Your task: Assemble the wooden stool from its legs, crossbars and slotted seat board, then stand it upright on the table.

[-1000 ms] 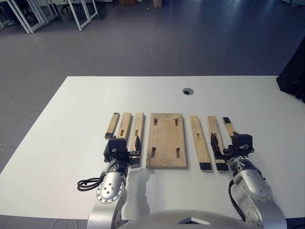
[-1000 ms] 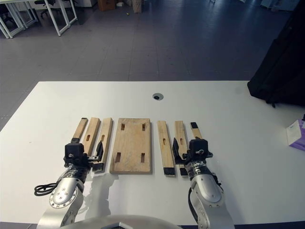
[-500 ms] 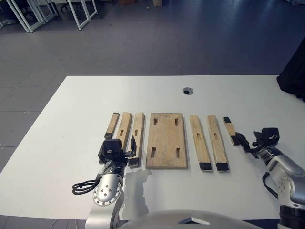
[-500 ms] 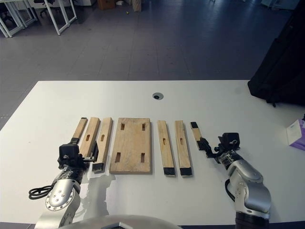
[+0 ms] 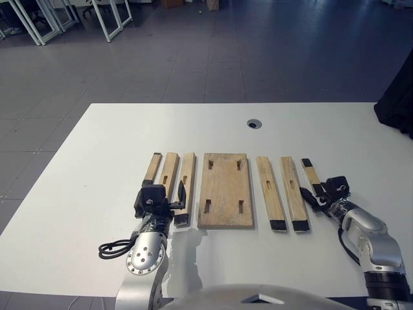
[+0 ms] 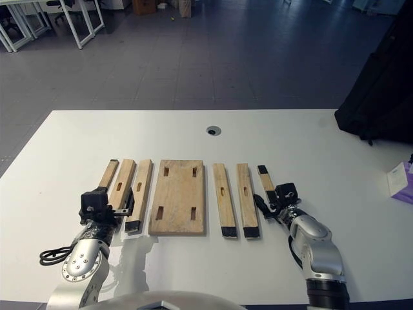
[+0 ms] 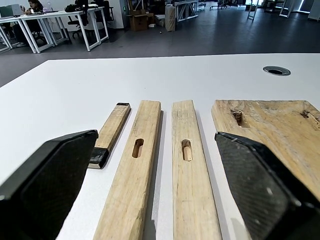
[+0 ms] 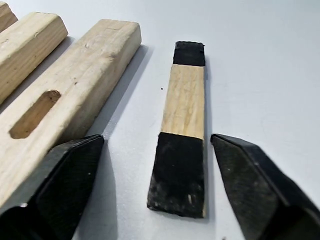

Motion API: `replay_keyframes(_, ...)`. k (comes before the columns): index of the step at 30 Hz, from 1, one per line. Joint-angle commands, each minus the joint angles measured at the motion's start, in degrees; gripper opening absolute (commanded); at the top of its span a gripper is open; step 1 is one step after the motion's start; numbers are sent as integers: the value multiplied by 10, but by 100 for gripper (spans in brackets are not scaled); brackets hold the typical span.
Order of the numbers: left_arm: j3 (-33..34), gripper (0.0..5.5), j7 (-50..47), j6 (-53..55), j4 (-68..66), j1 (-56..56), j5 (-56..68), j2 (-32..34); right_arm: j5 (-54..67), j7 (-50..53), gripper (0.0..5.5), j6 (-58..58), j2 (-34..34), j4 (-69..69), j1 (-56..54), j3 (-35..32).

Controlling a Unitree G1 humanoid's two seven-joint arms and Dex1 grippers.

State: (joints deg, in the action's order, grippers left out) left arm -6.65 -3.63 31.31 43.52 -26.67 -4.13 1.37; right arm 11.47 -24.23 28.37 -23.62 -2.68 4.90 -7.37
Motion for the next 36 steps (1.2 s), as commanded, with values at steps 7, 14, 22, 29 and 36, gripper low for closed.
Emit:
replay_keyframes(7,-8,433,-4,10,8,-6,-5,-8,-35,57,210,105,-28,71,22,8)
replay_keyframes(14,2,433,12,18,0,3,9,-4,-26,60,128,105,-21,69,39,24)
replay_keyframes(22,149,433,158,133,-72,271,209,80,-60,111,128,1,-54,-15,-97,-19)
replay_keyframes(29,428,433,135,384,-482,603,673,38,-65,114,128,-55,73,-123,-202,125)
replay_keyframes(36,429,433,140,434,-624,672,743,69,-75,101,128,-36,118,-178,-203,199)
